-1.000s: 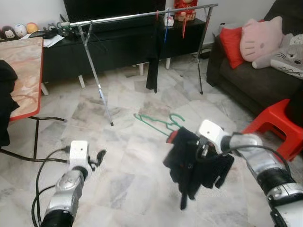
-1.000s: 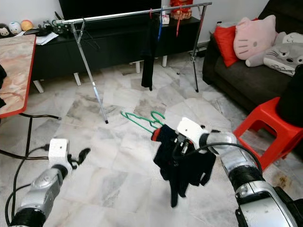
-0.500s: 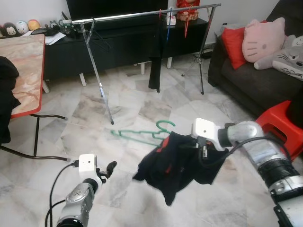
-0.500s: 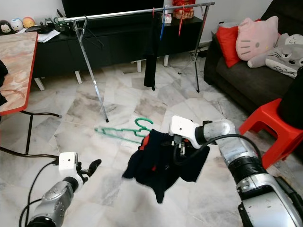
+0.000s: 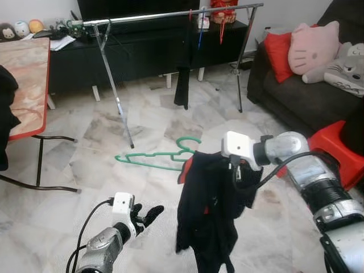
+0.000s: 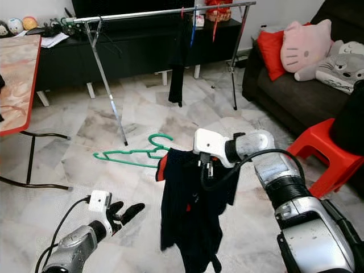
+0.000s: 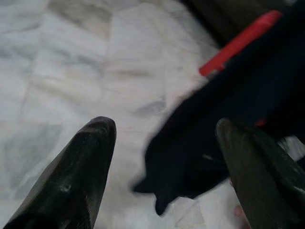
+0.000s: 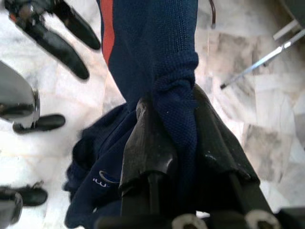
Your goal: Hang hanger
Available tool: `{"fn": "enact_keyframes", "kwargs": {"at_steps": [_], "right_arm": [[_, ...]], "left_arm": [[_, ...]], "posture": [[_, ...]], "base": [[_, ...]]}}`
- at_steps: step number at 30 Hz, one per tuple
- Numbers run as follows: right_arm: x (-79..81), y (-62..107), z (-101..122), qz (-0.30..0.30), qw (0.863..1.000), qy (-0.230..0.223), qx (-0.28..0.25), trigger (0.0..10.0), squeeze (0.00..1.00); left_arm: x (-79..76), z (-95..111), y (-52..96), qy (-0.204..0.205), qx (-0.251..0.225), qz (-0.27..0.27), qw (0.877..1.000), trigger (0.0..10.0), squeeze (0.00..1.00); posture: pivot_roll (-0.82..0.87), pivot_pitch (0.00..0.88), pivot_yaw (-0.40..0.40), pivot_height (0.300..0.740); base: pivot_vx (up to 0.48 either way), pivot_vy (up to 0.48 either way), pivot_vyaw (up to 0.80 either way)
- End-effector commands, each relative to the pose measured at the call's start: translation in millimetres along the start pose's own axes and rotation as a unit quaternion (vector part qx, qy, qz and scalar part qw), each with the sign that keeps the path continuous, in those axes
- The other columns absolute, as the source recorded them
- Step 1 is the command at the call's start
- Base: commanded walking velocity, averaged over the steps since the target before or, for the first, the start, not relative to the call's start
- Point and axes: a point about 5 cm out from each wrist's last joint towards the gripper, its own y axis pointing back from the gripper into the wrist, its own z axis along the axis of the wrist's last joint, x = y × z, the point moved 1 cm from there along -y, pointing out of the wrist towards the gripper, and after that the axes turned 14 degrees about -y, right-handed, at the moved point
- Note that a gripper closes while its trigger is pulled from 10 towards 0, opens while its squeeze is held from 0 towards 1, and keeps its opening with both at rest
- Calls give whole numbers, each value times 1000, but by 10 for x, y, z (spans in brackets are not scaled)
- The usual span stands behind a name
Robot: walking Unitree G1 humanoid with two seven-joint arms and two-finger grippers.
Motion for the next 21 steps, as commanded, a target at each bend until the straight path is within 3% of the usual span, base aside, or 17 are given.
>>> {"fn": "enact_keyframes", "kwargs": {"at_steps": [1,3,5,10,15,18,21], "right_arm": [[-54,17,235,-13,999,26,-40,10000,0],[-47,-2,258,-11,999,24,-47,10000,0],[-17,-58,356,0,997,23,-72,10000,0],[10,-115,444,12,996,34,-82,10000,0],[20,-157,502,18,995,38,-87,10000,0],[26,-184,543,24,995,39,-92,10000,0],[28,-206,567,26,994,39,-94,10000,0]], "left_arm": [[-34,94,-18,-39,-14,-21,999,10000,0],[-26,123,-23,-50,-18,-16,998,10000,0],[11,193,-52,-107,-18,4,994,10000,0],[62,279,-113,-158,-22,48,986,10000,0],[195,355,-123,-180,-25,126,975,10000,0],[182,361,-133,-220,-22,129,967,10000,0],[167,366,-137,-228,-27,129,965,10000,0]], "posture": [[-48,0,-76,740],[-48,0,-77,740],[-44,0,-82,740],[-46,0,-86,740],[-51,0,-91,740],[-52,0,-96,740],[-51,0,-96,740]], "base": [[0,0,0],[0,0,0],[0,0,0],[0,0,0],[0,0,0],[0,0,0],[0,0,0]]}}
